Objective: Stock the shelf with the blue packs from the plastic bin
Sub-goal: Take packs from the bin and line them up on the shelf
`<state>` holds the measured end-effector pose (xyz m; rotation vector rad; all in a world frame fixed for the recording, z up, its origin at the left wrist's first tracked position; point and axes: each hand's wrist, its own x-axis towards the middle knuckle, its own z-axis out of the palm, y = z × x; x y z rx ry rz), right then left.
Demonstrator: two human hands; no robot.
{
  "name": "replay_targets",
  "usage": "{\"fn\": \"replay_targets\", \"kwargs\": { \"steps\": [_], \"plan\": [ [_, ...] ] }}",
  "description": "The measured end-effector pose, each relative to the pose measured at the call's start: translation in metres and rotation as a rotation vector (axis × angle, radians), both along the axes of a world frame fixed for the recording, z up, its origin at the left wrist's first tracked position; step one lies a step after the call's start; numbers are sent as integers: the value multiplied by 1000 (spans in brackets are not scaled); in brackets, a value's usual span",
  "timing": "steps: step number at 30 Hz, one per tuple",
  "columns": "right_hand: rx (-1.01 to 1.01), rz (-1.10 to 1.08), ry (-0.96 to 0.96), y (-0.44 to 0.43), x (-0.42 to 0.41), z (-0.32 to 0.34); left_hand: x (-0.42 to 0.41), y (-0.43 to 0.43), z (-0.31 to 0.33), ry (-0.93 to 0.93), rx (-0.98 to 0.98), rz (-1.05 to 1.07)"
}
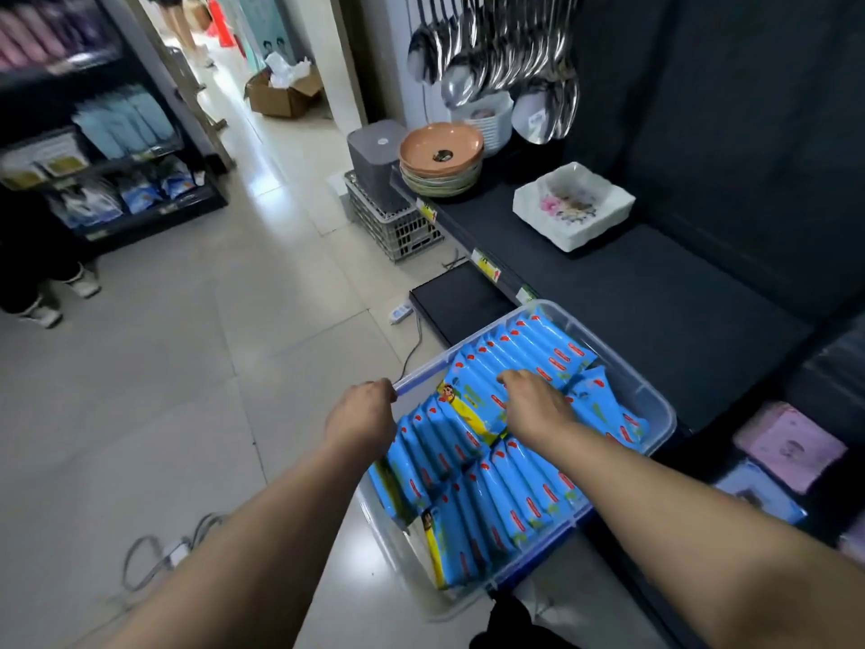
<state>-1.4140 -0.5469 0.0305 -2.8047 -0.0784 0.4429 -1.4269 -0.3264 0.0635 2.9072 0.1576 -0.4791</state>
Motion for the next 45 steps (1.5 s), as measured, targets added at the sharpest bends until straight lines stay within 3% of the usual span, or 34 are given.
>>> {"fn": "replay_targets", "kwargs": {
  "steps": [11,16,22,28,37,41,45],
  "plan": [
    [-142,-35,63,30,21,-36,26,10,-23,-13,-128,32],
    [-12,-175,93,17,9,-28,51,-1,-26,3,-125,-111],
    [-76,-273,-97,-37,-35,10,72,-51,-34,22,-103,-373],
    [-145,-321,-232,-59,-74,10,85,-94,-40,-84,125,-753],
    [-172,-424,-289,-55,-105,5,90,-89,-47,-138,393,-868],
    [-187,-511,-359,-48,-101,19,87,-83,-32,-76,322,-891],
    [-245,-628,-428,-39,-108,39,90,-76,-8,-43,72,-726]
  ]
}}
